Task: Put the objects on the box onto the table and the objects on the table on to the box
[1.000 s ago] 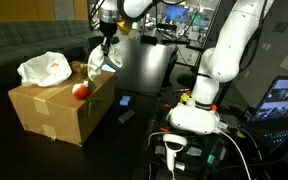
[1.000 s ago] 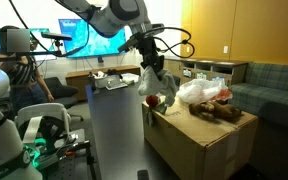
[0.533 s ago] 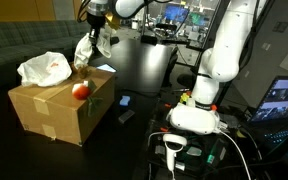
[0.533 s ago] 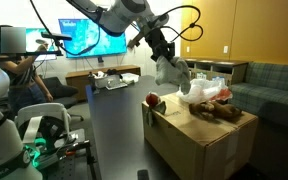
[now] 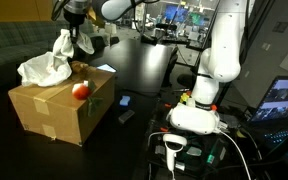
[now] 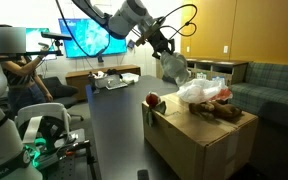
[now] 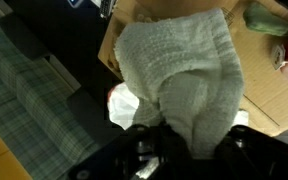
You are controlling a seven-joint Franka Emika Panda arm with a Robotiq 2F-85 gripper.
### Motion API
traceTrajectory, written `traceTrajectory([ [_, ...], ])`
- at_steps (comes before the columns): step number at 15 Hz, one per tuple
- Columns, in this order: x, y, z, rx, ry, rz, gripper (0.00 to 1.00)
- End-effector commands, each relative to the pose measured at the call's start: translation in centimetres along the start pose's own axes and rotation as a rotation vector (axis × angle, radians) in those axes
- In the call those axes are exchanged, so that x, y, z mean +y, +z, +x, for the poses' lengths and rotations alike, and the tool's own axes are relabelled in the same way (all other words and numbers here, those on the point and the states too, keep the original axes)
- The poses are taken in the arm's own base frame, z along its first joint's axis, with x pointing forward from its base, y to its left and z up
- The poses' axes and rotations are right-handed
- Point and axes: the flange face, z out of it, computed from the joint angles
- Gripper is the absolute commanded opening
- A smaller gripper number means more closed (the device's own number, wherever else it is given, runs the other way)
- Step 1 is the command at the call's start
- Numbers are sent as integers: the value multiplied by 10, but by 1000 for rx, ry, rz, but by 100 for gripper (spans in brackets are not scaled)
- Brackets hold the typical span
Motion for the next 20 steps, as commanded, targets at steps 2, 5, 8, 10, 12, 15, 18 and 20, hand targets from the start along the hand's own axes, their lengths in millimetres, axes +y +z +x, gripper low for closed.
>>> traceTrajectory([
  [2, -23, 2, 32, 51, -248, 39, 5],
  [5, -40, 8, 40, 54, -417, 79, 5],
  [8, -49, 18, 50, 59, -586, 114, 5],
  [10, -49, 27, 54, 53, -694, 117, 5],
  [12, -42, 36, 57, 30, -720, 96, 45],
  [15, -29, 51, 58, 11, -728, 107, 66],
  [18, -16, 65, 55, -12, -699, 122, 88],
  [20, -10, 72, 47, -25, -656, 144, 99],
])
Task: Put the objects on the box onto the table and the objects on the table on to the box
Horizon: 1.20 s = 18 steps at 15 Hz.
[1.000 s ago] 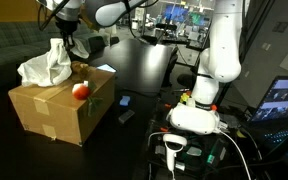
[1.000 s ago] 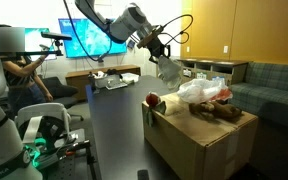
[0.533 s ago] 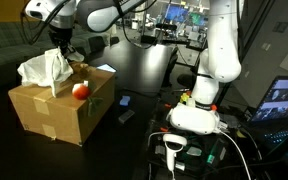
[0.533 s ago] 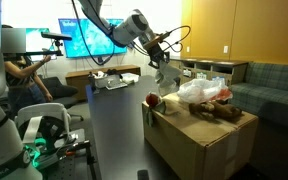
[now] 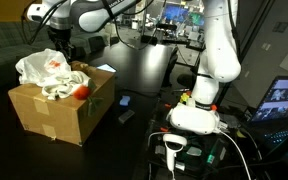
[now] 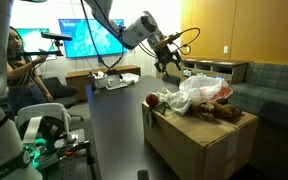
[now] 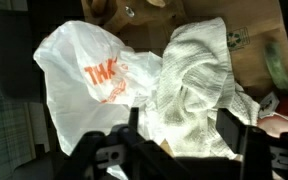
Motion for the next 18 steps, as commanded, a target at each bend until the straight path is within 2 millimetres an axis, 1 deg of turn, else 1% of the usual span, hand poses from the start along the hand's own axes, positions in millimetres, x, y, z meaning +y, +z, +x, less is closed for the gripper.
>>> traceTrajectory([
  [1, 8, 6, -15, -4, 66, 54, 100],
  [3, -2, 10, -26, 1, 125, 111, 100],
  [7, -35, 15, -43, 17, 267, 252, 100],
  [10, -65, 20, -49, 50, 378, 345, 100],
  [13, -93, 19, -55, 116, 496, 433, 100],
  [15, -106, 20, -56, 168, 582, 476, 100],
  [18, -119, 23, -52, 225, 688, 510, 100],
])
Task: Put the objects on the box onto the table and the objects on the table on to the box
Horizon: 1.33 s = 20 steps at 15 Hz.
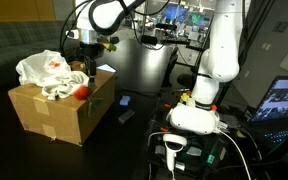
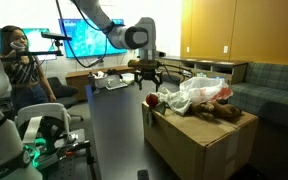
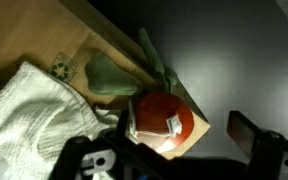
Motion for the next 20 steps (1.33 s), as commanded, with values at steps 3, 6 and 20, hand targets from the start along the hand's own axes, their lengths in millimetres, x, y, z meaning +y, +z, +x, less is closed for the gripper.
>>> traceTrajectory([
  [3, -17, 8, -3, 108, 154, 40, 100],
  [6, -20, 14, 8, 121, 206, 36, 100],
  [20, -8, 48, 59, 85, 433, -46, 100],
])
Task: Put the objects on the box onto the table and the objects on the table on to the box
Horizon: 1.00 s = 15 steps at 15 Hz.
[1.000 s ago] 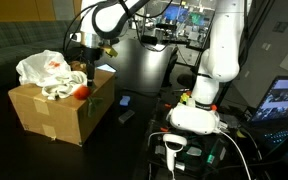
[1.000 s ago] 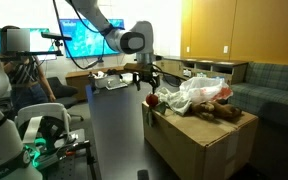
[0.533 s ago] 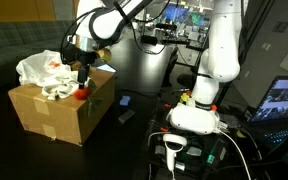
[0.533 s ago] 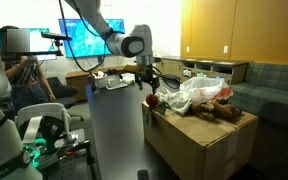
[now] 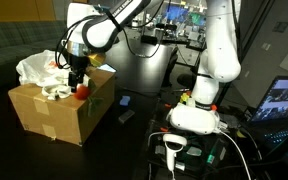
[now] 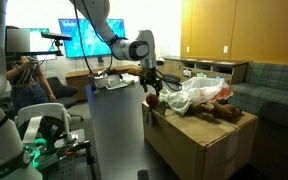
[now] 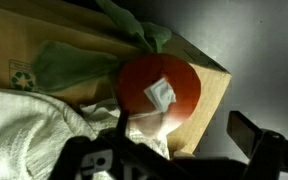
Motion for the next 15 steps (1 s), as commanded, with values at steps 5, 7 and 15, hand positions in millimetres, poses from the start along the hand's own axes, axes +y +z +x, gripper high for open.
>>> traceTrajectory([
  [5, 8, 15, 17, -48, 69, -50, 100],
  [7, 11, 16, 17, -61, 84, -72, 100],
  [15, 15, 20, 19, -119, 73, -134, 53],
])
